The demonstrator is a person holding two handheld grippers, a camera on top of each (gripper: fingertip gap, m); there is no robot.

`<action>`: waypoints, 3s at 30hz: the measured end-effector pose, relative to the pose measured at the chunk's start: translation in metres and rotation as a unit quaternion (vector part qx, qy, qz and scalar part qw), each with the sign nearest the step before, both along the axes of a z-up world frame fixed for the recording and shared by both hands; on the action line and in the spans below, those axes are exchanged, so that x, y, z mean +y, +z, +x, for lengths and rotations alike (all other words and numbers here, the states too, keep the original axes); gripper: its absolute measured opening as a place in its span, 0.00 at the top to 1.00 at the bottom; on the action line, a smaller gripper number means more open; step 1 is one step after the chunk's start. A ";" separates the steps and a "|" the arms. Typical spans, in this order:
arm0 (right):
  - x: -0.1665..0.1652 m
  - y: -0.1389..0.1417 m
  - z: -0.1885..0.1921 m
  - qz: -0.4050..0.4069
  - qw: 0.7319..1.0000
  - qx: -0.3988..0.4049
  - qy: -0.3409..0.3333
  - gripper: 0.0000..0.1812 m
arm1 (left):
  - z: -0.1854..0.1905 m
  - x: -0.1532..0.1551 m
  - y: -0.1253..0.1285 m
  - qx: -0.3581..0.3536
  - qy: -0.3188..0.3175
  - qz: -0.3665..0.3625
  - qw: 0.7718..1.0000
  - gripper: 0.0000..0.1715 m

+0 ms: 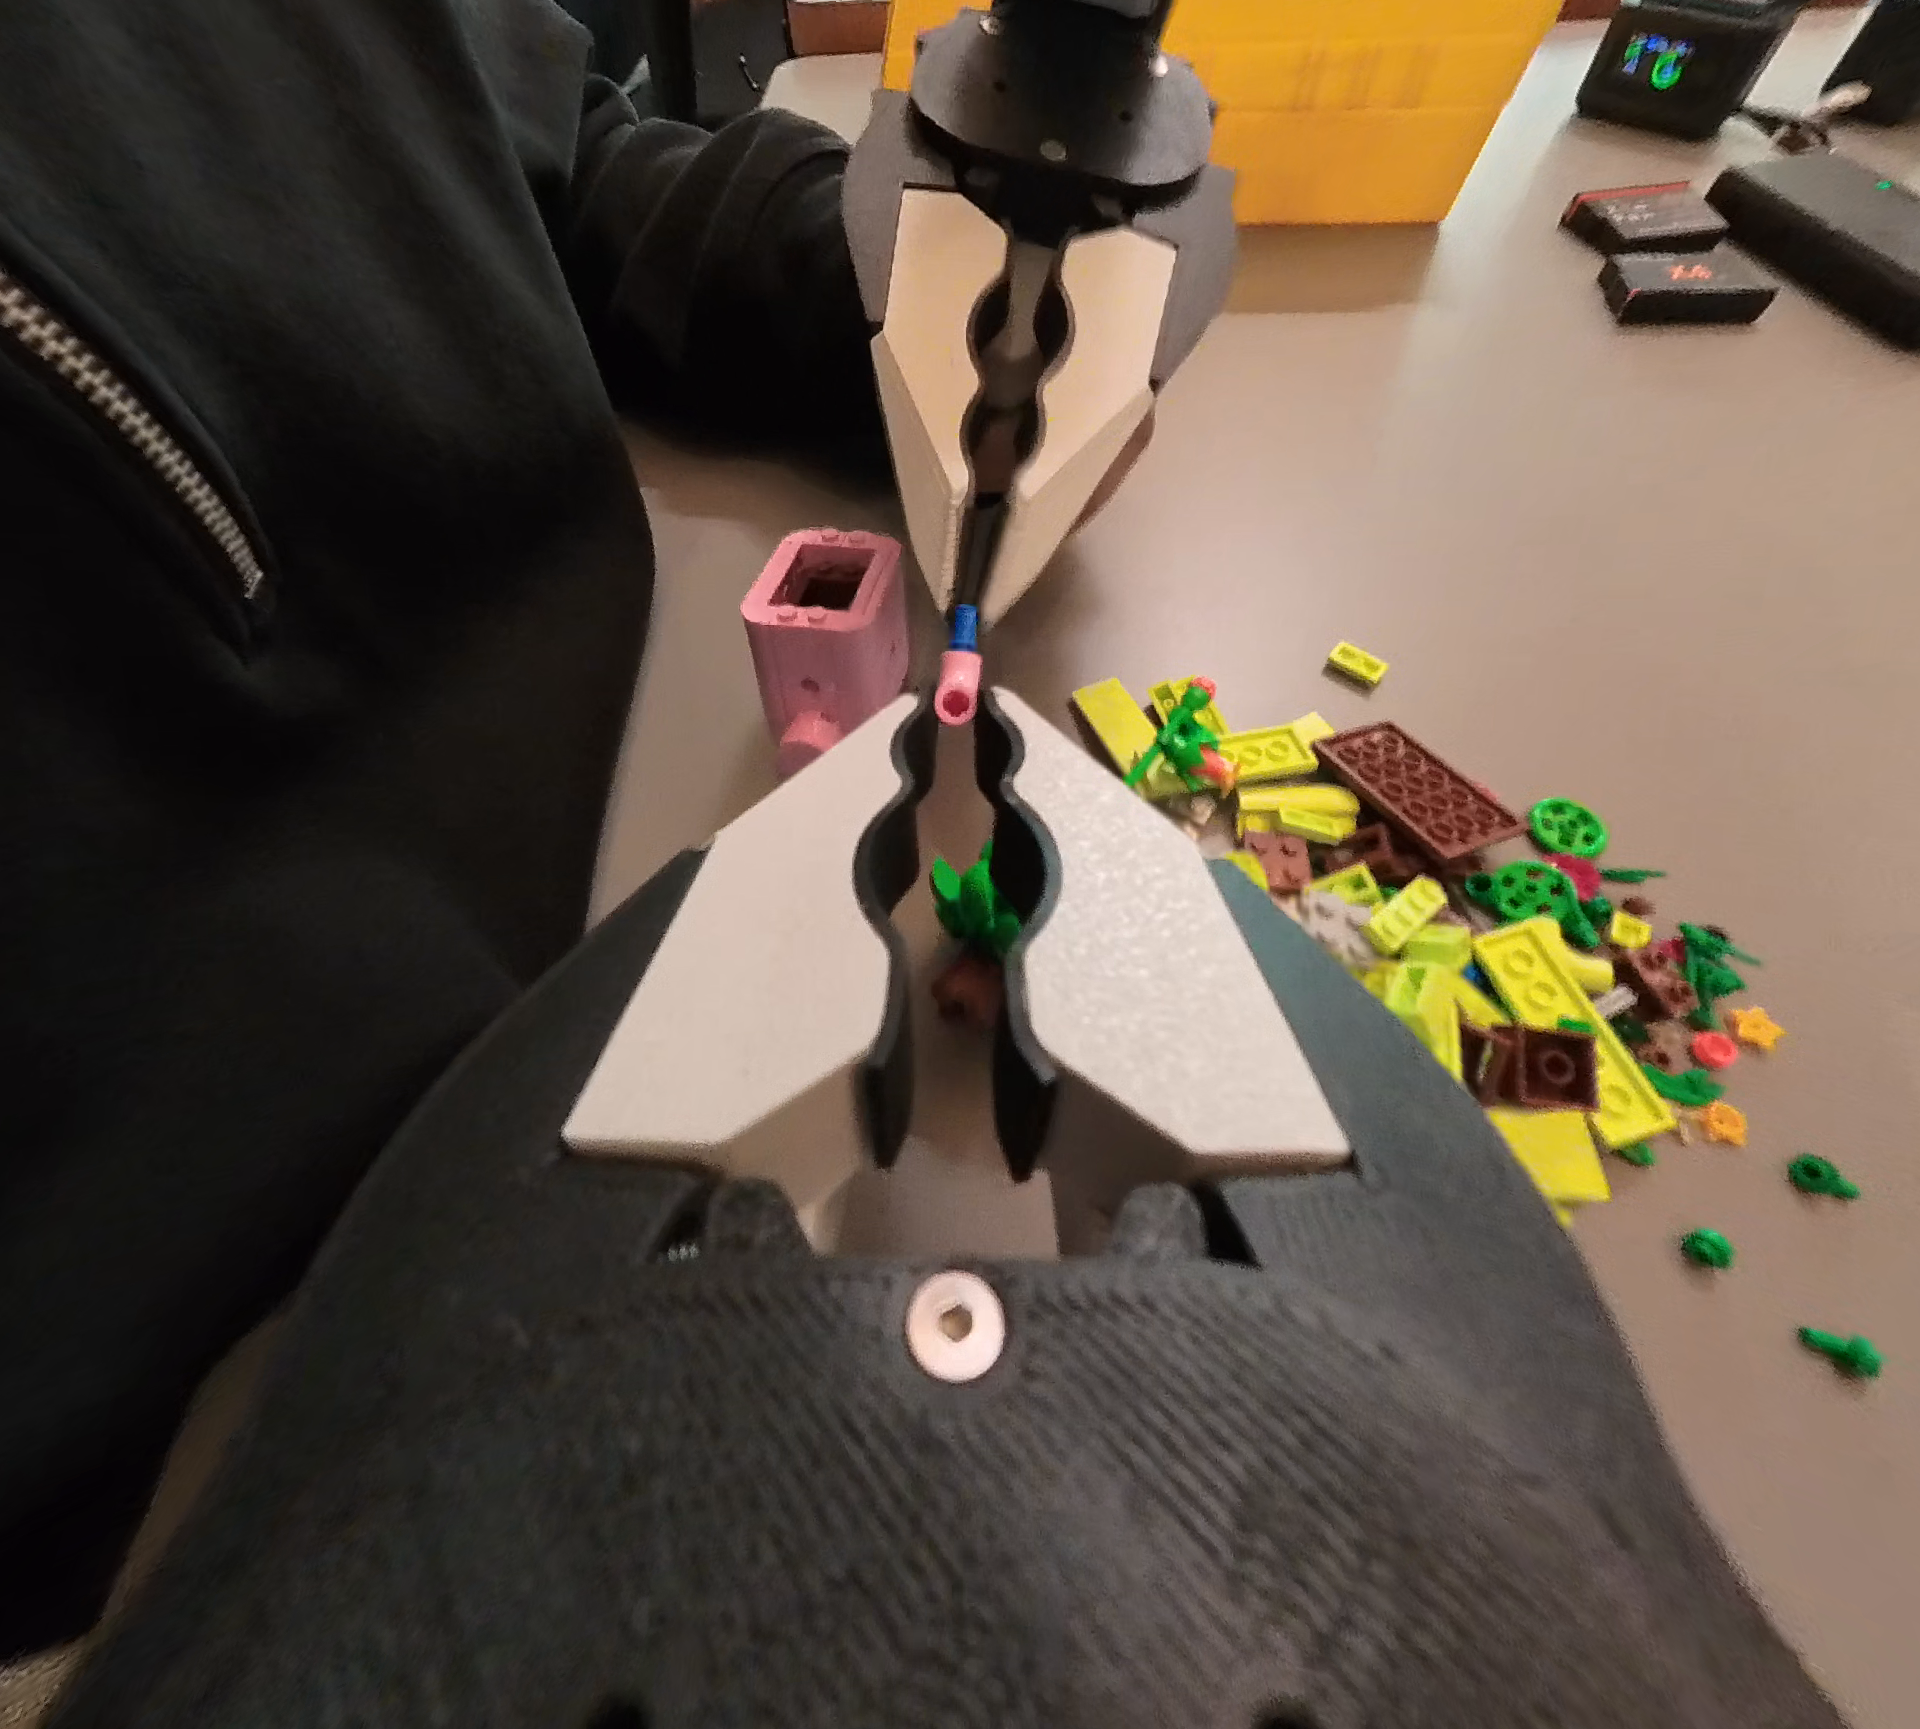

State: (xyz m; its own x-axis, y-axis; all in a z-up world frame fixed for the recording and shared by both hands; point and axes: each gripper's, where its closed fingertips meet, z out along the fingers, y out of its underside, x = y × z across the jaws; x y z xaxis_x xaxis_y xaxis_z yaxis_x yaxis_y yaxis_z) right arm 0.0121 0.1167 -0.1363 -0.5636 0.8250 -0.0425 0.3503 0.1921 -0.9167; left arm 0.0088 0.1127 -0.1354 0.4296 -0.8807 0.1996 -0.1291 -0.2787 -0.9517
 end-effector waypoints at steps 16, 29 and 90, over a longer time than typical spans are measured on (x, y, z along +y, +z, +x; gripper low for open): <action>0.039 0.020 -0.012 0.175 0.969 0.130 -0.114 0.97 | -0.016 0.039 0.013 -0.196 0.097 -0.166 0.962 0.80; 0.038 -0.007 -0.024 0.502 0.843 0.159 -0.112 0.97 | -0.015 0.042 -0.003 -0.166 0.133 -0.187 0.959 0.93; 0.121 -0.013 -0.016 0.015 0.967 0.017 -0.255 0.89 | -0.082 0.071 -0.027 0.074 0.256 -0.036 0.963 0.89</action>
